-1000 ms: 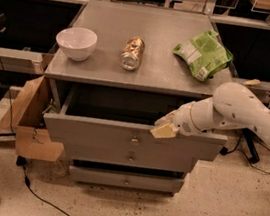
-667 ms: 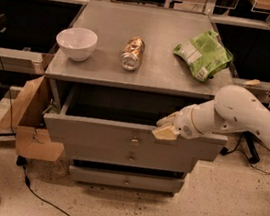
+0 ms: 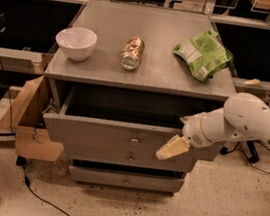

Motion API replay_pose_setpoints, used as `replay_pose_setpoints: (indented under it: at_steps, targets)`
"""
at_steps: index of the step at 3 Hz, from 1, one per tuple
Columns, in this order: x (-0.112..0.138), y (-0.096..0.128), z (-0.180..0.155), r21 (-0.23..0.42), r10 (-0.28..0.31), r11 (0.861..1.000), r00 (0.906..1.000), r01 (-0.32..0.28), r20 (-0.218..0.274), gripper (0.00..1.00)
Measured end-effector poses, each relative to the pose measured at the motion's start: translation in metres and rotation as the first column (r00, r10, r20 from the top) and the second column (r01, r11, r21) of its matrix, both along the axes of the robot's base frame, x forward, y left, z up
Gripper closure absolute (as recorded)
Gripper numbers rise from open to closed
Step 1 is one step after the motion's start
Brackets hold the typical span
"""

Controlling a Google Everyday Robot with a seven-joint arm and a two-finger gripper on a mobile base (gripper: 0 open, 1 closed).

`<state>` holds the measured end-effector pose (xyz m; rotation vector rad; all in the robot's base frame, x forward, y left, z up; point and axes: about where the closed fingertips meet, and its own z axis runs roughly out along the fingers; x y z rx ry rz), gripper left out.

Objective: Open top drawer

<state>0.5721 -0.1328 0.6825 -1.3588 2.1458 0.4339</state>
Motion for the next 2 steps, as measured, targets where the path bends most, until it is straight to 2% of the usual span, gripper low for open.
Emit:
replay_pose_setpoints:
  at_steps: [1,2]
  targets:
    - [-0.0137,-0.014,-0.0072,-0.027,0.007,1.0,0.9999,-0.007,-0.012,0.0]
    - [-0.0202,-0.0236,-0.0151,-0.067,0.003,0.998,0.999,-0.006,-0.044,0.19]
